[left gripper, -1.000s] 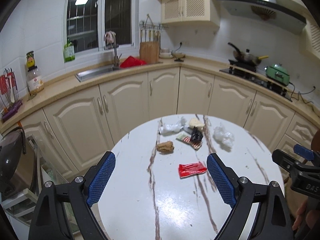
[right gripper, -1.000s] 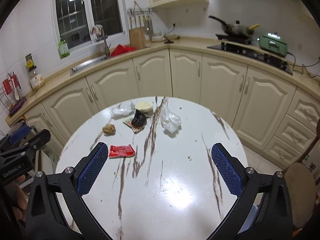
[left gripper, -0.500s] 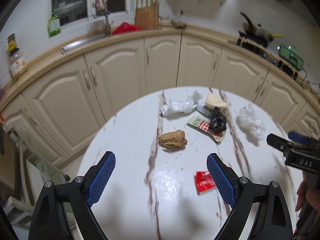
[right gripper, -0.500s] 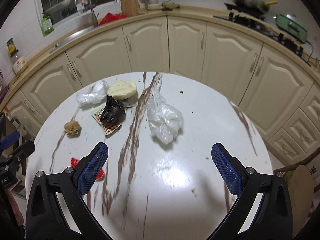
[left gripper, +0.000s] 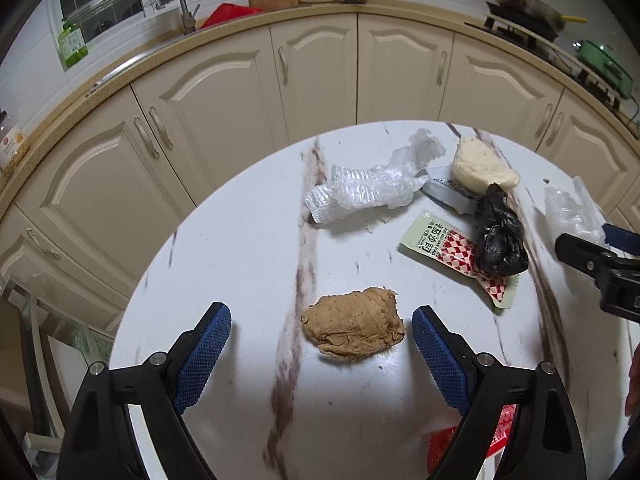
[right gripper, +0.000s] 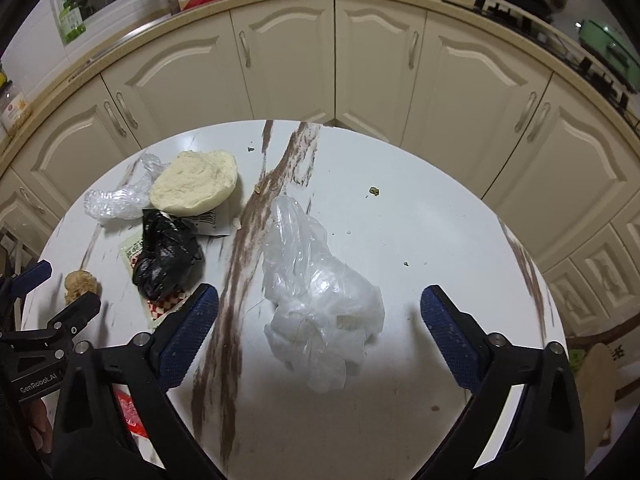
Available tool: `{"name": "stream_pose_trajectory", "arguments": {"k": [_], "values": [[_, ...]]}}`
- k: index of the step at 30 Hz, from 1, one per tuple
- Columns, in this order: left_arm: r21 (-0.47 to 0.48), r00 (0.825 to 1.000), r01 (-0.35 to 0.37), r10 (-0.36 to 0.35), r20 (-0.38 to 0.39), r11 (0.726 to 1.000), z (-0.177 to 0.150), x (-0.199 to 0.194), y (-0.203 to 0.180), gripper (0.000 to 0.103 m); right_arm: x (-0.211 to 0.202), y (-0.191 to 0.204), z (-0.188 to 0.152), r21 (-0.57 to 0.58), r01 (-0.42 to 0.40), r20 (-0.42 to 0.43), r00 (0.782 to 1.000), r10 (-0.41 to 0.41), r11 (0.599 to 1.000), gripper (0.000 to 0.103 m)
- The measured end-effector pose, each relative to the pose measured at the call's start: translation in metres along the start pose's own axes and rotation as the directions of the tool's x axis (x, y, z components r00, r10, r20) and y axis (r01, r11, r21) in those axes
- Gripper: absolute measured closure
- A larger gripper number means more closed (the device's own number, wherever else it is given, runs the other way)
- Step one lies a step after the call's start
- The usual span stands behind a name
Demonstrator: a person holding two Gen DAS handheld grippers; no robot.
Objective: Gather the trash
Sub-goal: 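Grasp the clear plastic bag with the right tool while the left tool grasps the brown cookie, then carry the plastic bag and cookie in both tools over the blue bin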
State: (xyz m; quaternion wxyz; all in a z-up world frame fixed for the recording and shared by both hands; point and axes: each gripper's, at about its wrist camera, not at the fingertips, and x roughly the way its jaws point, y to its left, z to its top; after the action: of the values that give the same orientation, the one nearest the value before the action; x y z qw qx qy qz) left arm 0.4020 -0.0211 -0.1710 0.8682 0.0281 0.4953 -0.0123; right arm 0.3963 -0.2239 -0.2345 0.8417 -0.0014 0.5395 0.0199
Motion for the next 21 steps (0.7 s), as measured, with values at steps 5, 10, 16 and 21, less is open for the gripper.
{"name": "stream_pose_trajectory", "arguments": {"k": [5,10,16,21], "values": [[-0.044,0.998,0.05,-0.048,0.028,0.998,0.004,0.013,0.003,0.038,0.01,0.0,0.001,-0.01,0.017,-0.026,1.0,-0.017,1.0,0.035],[-0.04,0.993,0.108,-0.105,0.06,0.993,0.004,0.018,0.007,0.058,0.008,0.001,-0.004,-0.022,-0.008,-0.019,1.0,0.008,1.0,0.055],[-0.047,0.987,0.144,-0.14,0.073,0.988,-0.001,0.014,0.011,0.059,-0.006,-0.008,-0.016,0.007,-0.051,-0.002,0.999,0.051,0.999,0.056],[-0.016,0.98,0.167,-0.164,0.112,0.986,-0.008,-0.016,-0.001,0.059,-0.038,-0.031,-0.036,0.069,-0.128,0.035,0.991,0.126,0.989,0.056]]}}
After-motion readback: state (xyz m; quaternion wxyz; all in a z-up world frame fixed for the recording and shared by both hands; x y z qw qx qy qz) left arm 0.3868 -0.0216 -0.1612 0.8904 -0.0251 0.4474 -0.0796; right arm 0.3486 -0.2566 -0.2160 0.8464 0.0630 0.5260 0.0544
